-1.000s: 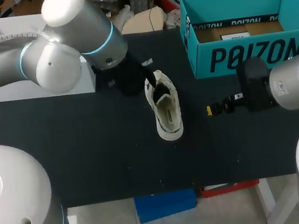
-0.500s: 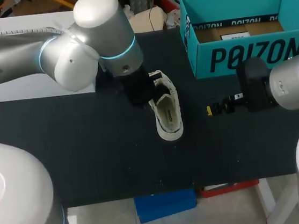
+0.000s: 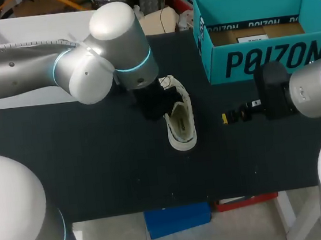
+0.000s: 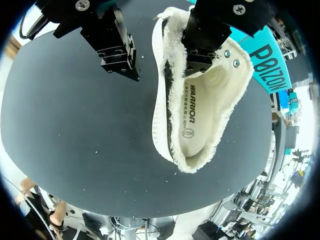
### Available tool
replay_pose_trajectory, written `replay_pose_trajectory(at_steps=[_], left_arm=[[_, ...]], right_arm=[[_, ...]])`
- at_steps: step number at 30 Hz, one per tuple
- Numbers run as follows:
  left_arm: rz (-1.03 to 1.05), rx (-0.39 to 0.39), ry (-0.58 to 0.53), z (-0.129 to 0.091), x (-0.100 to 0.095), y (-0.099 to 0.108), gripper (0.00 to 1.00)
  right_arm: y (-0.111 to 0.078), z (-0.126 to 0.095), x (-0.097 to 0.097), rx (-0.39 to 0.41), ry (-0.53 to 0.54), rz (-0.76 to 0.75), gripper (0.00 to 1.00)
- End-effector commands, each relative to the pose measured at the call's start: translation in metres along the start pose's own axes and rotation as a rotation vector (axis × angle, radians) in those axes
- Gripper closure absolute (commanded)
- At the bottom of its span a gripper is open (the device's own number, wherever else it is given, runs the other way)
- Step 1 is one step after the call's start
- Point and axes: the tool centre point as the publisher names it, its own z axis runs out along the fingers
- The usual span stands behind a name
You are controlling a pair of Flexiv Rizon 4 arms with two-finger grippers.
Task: Take the shoe out of the shoebox, open the shoe tongue, remove and reinsert the insole, then place the shoe into the shoebox
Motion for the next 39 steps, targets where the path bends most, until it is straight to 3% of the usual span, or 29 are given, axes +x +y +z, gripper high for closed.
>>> replay_pose_trajectory(at_steps=[1,6,7,9,13,18,22,33,39], left_arm=[[0.004,0.001,0.003,0.016,-0.006,0.006,0.59],[0.010,-0.004,0.008,0.021,-0.007,0.011,0.65],[0.011,-0.003,0.010,0.022,-0.007,0.011,0.73],[0.014,-0.002,0.012,0.024,-0.008,0.012,1.00],[0.041,-0.006,0.026,0.024,-0.010,0.013,1.00],[0.050,-0.011,0.022,0.008,-0.012,0.015,1.00],[0.058,-0.045,0.005,-0.016,-0.014,0.018,1.00],[0.011,-0.168,-0.098,-0.109,-0.032,0.032,1.00],[-0.234,-0.184,-0.243,-0.163,-0.040,0.050,1.00]], right_arm=[[0.000,0.000,0.000,0.001,0.001,0.000,0.00],[0.000,0.000,0.000,0.001,0.001,0.000,0.00],[0.000,0.000,0.000,0.001,0.001,0.000,0.00],[0.000,0.000,0.000,0.001,0.001,0.000,0.00],[0.000,0.000,0.000,0.001,0.001,0.000,0.00],[0.000,0.000,0.000,0.001,0.001,0.000,0.00],[0.000,0.000,0.000,0.001,0.001,0.000,0.00],[0.000,0.000,0.000,0.001,0.001,0.000,0.00],[0.000,0.000,0.000,0.001,0.001,0.000,0.00]])
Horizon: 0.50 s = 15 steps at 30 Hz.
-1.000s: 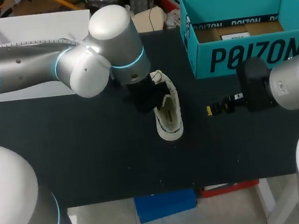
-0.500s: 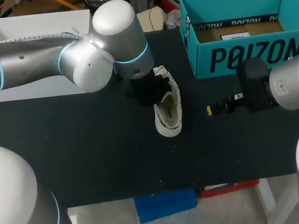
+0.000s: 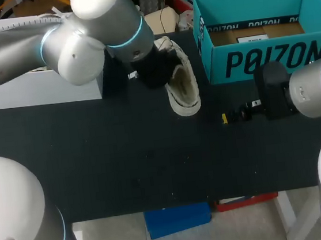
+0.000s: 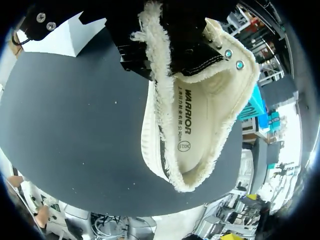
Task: Take the shoe out of the shoebox, open the shoe tongue, remove and reinsert the insole, then place the shoe into the shoebox
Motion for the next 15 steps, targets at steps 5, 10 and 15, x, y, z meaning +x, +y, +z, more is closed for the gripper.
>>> replay_pose_trajectory(at_steps=[5,10,15], left_arm=[[-0.264,-0.112,-0.097,-0.094,-0.003,0.039,1.00],[-0.422,-0.222,-0.101,-0.133,0.020,0.085,1.00],[-0.540,-0.282,-0.102,-0.163,0.054,0.116,1.00]], right_arm=[[0.000,0.000,0.000,0.001,0.001,0.000,0.00],[0.000,0.000,0.000,0.001,0.001,0.000,0.00],[0.000,0.000,0.000,0.001,0.001,0.000,0.00]])
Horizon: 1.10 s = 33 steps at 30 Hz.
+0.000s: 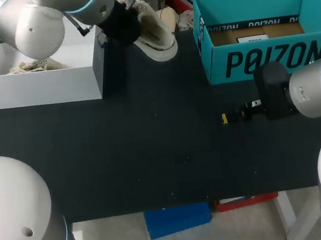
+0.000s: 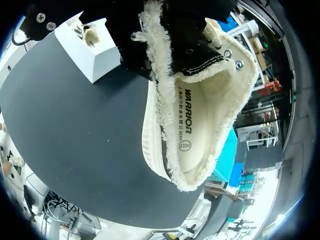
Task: Take the shoe out of the shoebox, open the shoe tongue, remove and reinsert the insole, then place the shoe into the shoebox
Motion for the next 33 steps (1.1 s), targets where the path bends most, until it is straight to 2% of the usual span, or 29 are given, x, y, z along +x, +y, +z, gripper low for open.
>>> replay_pose_trajectory(at_steps=[1,9,14,20,25,33], left_arm=[[-0.130,-0.081,-0.010,-0.060,0.021,0.032,1.00],[-0.264,-0.150,0.017,-0.073,0.055,0.098,1.00],[-0.326,-0.178,0.043,-0.070,0.076,0.139,1.00],[-0.373,-0.186,0.100,-0.051,0.094,0.192,1.00],[-0.396,-0.207,0.133,-0.037,0.097,0.226,1.00],[-0.461,-0.219,0.145,-0.001,0.098,0.267,1.00]], right_arm=[[0.000,0.000,0.000,0.001,0.001,0.000,0.00],[0.000,0.000,0.000,0.001,0.001,0.000,0.00],[0.000,0.000,0.000,0.001,0.001,0.000,0.00],[0.000,0.000,0.000,0.001,0.001,0.000,0.00],[0.000,0.000,0.000,0.001,0.001,0.000,0.00],[0.000,0.000,0.000,0.001,0.001,0.000,0.00]])
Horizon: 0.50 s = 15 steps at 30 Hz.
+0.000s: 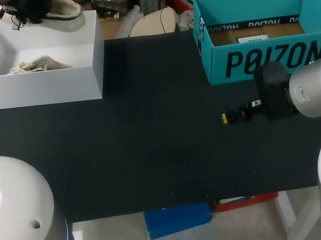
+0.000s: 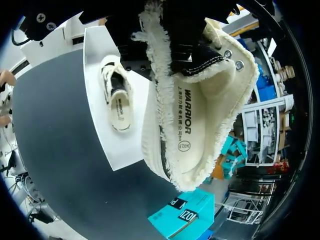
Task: Take the shoe out of the shoebox, open the shoe tongue, remove and reinsert the insole, then place the shoe into the shoebox
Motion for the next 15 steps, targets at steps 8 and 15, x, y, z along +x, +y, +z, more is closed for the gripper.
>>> replay_pose_trajectory(at_steps=[8,15], left_arm=[[-0.043,0.001,0.039,0.067,-0.017,0.019,1.00],[-0.098,-0.012,0.067,0.093,-0.005,0.035,1.00]], right_arm=[[0.000,0.000,0.000,0.001,0.001,0.000,0.00],[0.000,0.000,0.000,0.001,0.001,0.000,0.00]])
